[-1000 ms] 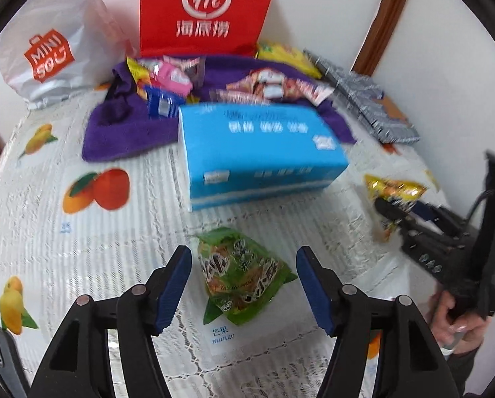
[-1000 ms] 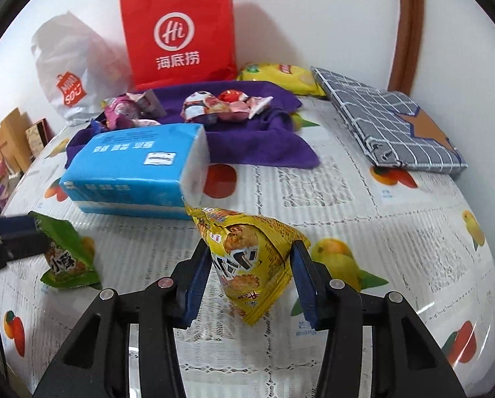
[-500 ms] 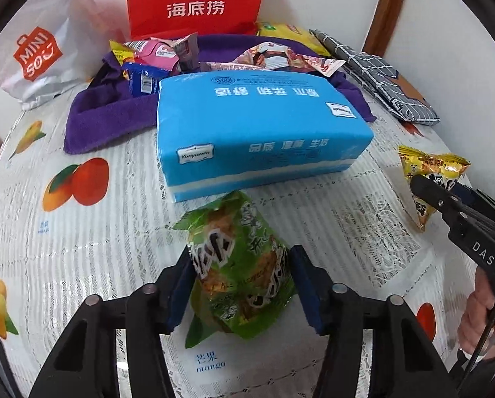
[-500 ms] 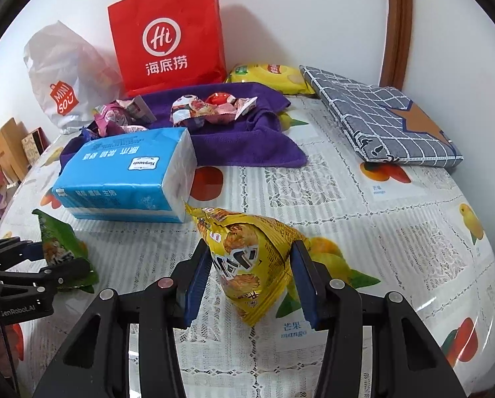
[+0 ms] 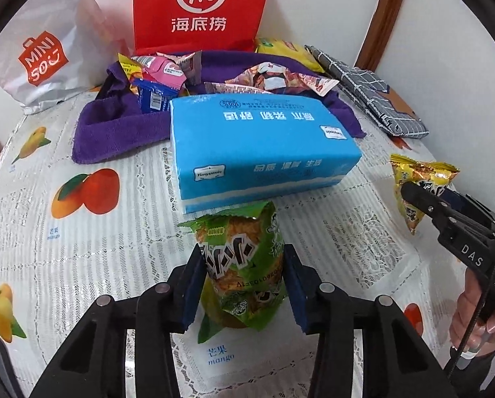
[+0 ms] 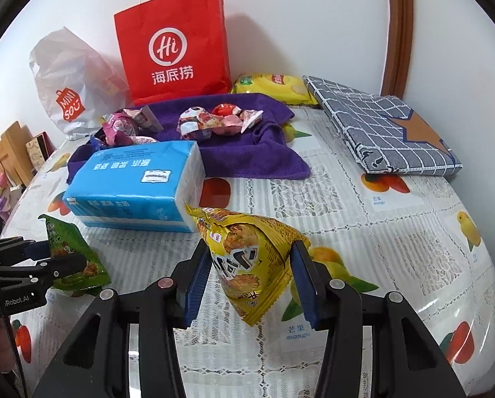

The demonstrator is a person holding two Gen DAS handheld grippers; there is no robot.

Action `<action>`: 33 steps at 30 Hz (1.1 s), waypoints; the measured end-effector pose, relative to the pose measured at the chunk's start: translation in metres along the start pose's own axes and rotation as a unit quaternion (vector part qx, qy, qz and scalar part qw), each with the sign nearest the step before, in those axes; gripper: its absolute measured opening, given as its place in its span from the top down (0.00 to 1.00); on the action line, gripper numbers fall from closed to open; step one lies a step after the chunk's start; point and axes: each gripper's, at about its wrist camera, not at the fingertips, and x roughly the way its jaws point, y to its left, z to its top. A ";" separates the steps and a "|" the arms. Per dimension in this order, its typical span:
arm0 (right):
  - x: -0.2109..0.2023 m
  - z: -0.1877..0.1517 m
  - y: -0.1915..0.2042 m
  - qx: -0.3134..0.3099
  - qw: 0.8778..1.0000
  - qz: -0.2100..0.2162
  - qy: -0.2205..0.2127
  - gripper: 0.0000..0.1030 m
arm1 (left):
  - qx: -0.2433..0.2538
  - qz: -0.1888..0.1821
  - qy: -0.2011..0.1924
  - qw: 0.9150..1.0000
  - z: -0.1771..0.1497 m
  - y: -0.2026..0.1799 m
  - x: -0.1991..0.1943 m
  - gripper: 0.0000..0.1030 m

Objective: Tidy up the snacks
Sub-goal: 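Grasp the yellow chip bag with the right tool while the left tool grasps the green chip bag, then carry the yellow chip bag with the right tool while the left tool carries the green bag over the towel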

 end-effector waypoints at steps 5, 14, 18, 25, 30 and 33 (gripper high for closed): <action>-0.004 0.001 0.005 -0.003 1.000 0.000 -0.002 0.53 | -0.001 -0.006 -0.008 1.000 -0.002 0.002 -0.008 0.60; -0.018 0.007 0.020 -0.015 1.000 0.005 -0.011 0.53 | -0.008 -0.012 -0.031 0.999 -0.003 0.008 -0.031 0.60; -0.026 0.014 0.026 -0.023 1.000 0.007 -0.017 0.53 | -0.012 -0.012 -0.043 0.999 0.002 0.010 -0.043 0.60; -0.035 0.036 0.031 -0.028 0.999 0.023 -0.030 0.53 | -0.017 -0.005 -0.066 0.998 0.025 0.013 -0.058 0.60; -0.039 0.063 0.039 -0.042 0.998 0.020 -0.045 0.53 | -0.010 0.003 -0.090 0.996 0.049 0.010 -0.071 0.60; -0.039 0.082 0.042 -0.044 0.997 0.026 -0.054 0.53 | -0.008 0.003 -0.101 0.995 0.063 0.007 -0.078 0.60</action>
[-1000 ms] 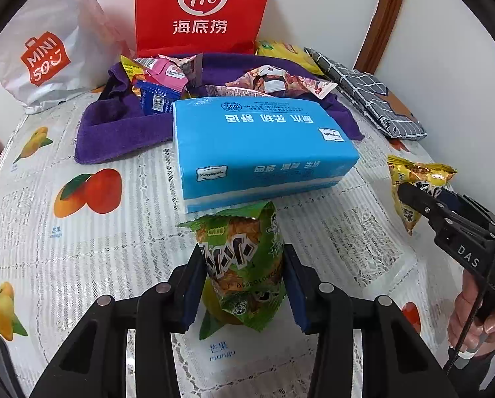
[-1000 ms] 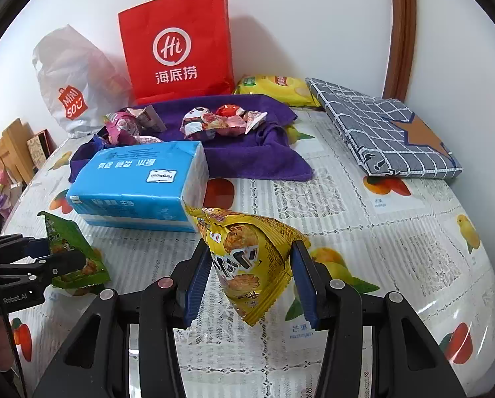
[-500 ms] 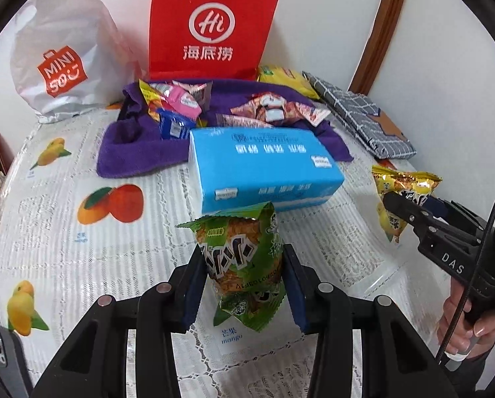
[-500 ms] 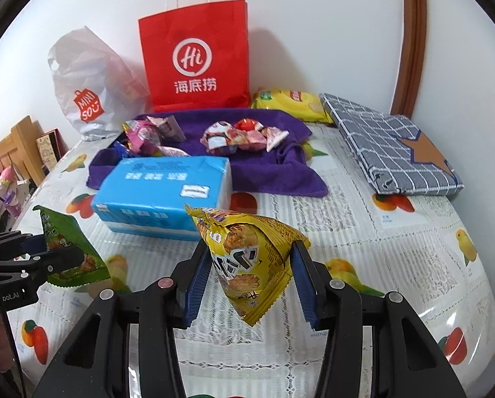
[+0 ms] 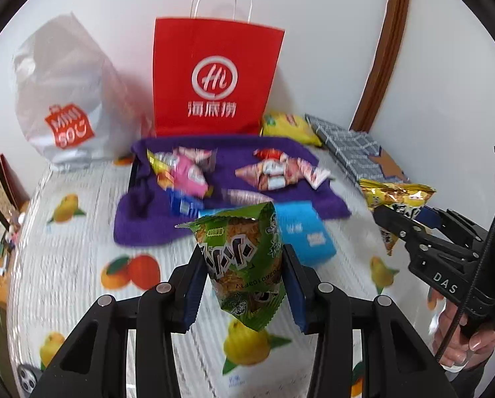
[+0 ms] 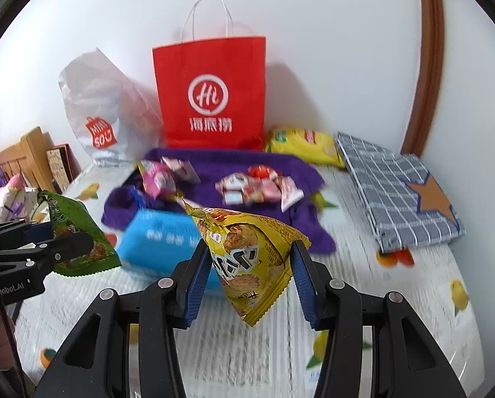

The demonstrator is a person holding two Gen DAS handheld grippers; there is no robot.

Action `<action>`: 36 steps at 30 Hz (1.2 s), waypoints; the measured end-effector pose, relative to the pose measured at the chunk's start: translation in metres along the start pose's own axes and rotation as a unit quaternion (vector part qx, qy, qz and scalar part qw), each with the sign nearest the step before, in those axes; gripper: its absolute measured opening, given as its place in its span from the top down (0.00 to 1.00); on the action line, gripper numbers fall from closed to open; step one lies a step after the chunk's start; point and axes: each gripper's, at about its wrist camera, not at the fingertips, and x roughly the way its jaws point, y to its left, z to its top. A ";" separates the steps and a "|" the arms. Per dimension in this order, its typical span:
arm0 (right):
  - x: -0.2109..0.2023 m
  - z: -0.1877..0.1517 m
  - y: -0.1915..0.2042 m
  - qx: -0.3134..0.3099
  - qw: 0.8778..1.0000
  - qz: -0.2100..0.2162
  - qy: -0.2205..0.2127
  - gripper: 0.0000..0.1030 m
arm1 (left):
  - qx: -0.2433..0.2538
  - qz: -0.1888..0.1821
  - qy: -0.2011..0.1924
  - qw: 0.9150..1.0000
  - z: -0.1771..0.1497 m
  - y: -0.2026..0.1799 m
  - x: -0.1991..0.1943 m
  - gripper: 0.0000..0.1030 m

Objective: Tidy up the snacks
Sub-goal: 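Carry the yellow chip bag with the right tool while the left tool carries the green bag over the towel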

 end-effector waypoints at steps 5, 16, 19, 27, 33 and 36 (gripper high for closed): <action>0.009 0.033 0.002 -0.002 1.000 0.005 -0.012 0.53 | 0.003 0.004 -0.016 1.000 0.027 -0.002 -0.001 0.60; 0.036 0.087 0.011 -0.022 0.999 0.019 -0.026 0.53 | -0.007 0.019 -0.034 0.999 0.079 0.014 0.009 0.60; 0.044 0.097 0.011 -0.025 0.999 0.022 -0.029 0.53 | -0.012 0.021 -0.039 0.999 0.091 0.018 0.015 0.60; 0.073 0.123 0.004 -0.019 0.999 0.026 -0.029 0.53 | -0.025 0.017 -0.032 0.999 0.119 0.027 0.047 0.60; 0.093 0.139 -0.005 -0.014 0.999 0.026 -0.026 0.53 | -0.028 0.015 -0.018 0.999 0.139 0.029 0.072 0.60; 0.104 0.140 -0.009 -0.015 0.999 0.026 -0.025 0.53 | -0.022 0.017 -0.014 1.000 0.147 0.029 0.083 0.60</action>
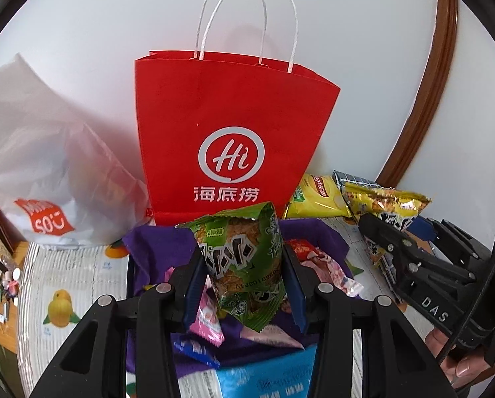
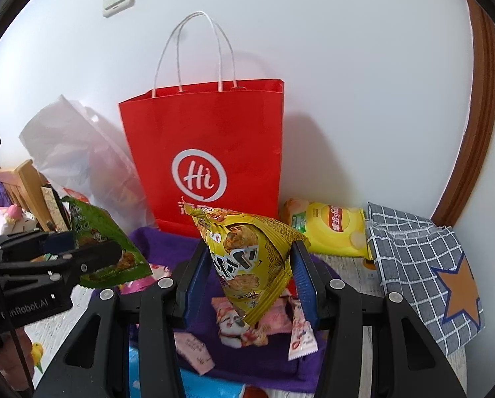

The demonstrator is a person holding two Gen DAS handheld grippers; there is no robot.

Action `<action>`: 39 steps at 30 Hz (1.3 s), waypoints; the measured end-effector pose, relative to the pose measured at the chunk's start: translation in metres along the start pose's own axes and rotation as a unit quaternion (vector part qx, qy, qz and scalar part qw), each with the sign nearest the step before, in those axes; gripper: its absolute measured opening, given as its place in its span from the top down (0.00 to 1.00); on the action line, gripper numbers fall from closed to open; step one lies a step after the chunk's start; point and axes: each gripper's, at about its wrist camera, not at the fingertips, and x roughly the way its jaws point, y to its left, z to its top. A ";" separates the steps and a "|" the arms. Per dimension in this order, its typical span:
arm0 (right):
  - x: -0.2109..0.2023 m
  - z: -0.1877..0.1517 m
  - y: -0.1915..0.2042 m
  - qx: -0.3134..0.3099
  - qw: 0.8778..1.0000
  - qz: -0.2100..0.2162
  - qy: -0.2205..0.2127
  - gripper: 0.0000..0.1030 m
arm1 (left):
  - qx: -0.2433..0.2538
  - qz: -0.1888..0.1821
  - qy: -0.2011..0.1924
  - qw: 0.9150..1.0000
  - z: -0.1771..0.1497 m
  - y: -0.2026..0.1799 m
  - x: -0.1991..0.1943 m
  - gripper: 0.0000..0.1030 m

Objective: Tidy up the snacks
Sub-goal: 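Carry the yellow chip bag with the right tool while the left tool carries the green bag over the towel, then lower the yellow bag onto the towel and open the right tool while the left tool releases the green bag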

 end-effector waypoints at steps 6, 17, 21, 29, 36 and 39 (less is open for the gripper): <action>0.046 -0.012 -0.010 -0.004 0.998 -0.017 0.056 0.53 | 0.000 0.004 0.038 0.999 -0.008 0.010 0.043 0.60; 0.094 -0.033 -0.024 0.005 0.993 -0.016 0.119 0.53 | -0.015 -0.009 0.120 0.993 -0.025 0.021 0.097 0.60; 0.102 -0.039 -0.028 0.007 0.991 -0.018 0.133 0.53 | -0.011 -0.013 0.129 0.992 -0.029 0.018 0.105 0.60; 0.115 -0.045 -0.033 0.006 0.987 -0.027 0.156 0.53 | 0.008 -0.012 0.129 0.992 -0.031 0.008 0.109 0.60; 0.111 -0.044 -0.043 0.009 0.988 -0.033 0.152 0.53 | 0.041 -0.013 0.137 0.990 -0.039 -0.011 0.117 0.60; 0.109 -0.043 -0.048 0.011 0.988 -0.040 0.150 0.53 | 0.046 -0.004 0.143 0.989 -0.042 -0.014 0.123 0.63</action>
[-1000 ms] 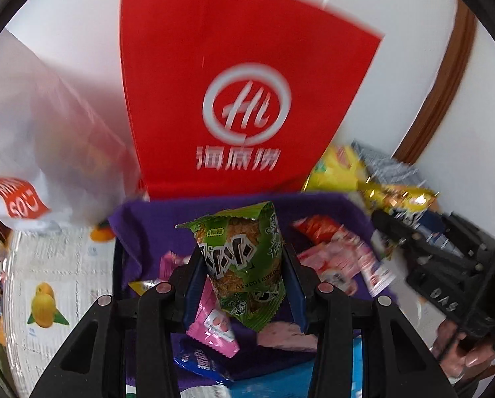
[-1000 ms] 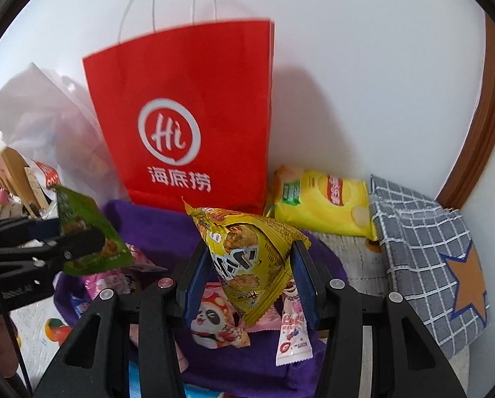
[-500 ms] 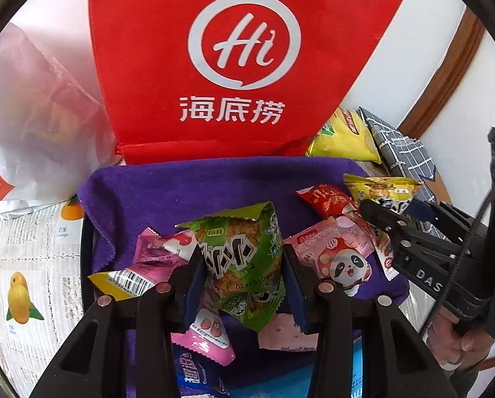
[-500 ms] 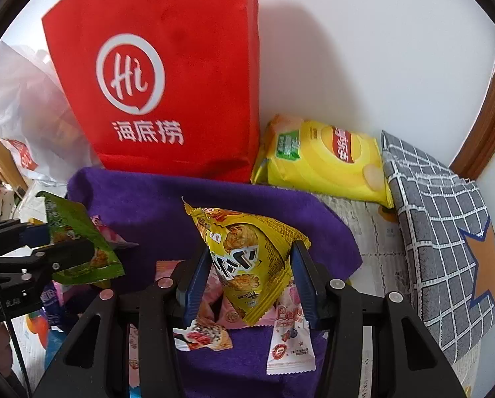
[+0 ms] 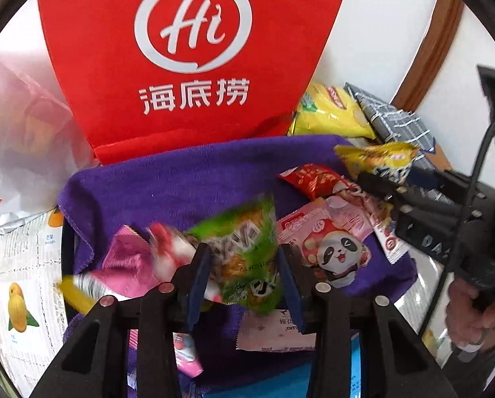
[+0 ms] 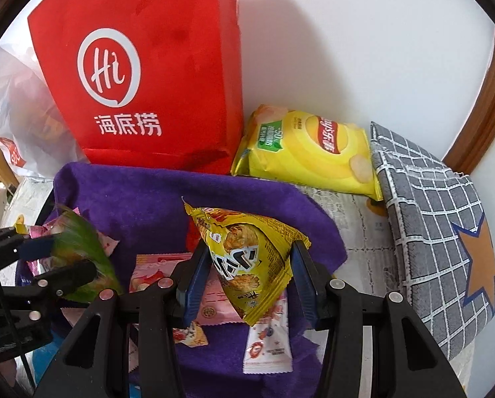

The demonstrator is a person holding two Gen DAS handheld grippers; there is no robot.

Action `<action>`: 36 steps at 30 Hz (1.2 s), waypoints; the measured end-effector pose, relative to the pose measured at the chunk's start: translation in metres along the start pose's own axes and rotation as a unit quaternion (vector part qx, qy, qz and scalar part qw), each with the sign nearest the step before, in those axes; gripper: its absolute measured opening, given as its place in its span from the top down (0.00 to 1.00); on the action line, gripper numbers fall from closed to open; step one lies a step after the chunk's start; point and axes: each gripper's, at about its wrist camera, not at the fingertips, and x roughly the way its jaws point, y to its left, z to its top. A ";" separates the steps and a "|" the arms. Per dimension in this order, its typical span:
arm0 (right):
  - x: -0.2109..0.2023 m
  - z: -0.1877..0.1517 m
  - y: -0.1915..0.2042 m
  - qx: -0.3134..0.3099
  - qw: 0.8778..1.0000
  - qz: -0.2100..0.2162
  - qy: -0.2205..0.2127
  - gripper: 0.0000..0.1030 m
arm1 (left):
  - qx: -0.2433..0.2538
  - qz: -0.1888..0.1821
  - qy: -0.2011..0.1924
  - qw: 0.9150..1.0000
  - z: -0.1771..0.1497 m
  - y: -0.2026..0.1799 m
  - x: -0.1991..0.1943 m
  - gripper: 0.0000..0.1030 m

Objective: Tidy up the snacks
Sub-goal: 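Lower the yellow bag onto the towel and open the right tool while the left tool releases the green bag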

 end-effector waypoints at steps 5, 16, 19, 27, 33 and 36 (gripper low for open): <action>0.000 0.000 -0.008 0.006 1.000 -0.003 0.004 0.53 | 0.004 0.000 0.004 1.000 0.000 -0.004 0.005 0.63; 0.006 -0.001 -0.007 0.003 1.000 -0.004 0.015 0.53 | 0.015 -0.001 0.012 1.000 0.000 -0.016 0.015 0.63; 0.009 -0.002 -0.005 -0.001 1.000 -0.002 0.021 0.53 | 0.012 0.001 0.015 1.000 -0.001 -0.013 0.015 0.63; 0.019 -0.003 0.004 -0.014 0.999 -0.001 0.037 0.53 | 0.001 0.004 0.025 1.000 -0.003 -0.007 0.018 0.63; 0.021 -0.003 0.004 -0.015 0.999 -0.002 0.041 0.53 | -0.002 0.004 0.026 1.000 -0.003 -0.006 0.016 0.63; 0.021 -0.003 0.005 -0.017 0.999 -0.003 0.043 0.53 | -0.004 0.005 0.025 1.000 -0.003 -0.006 0.015 0.63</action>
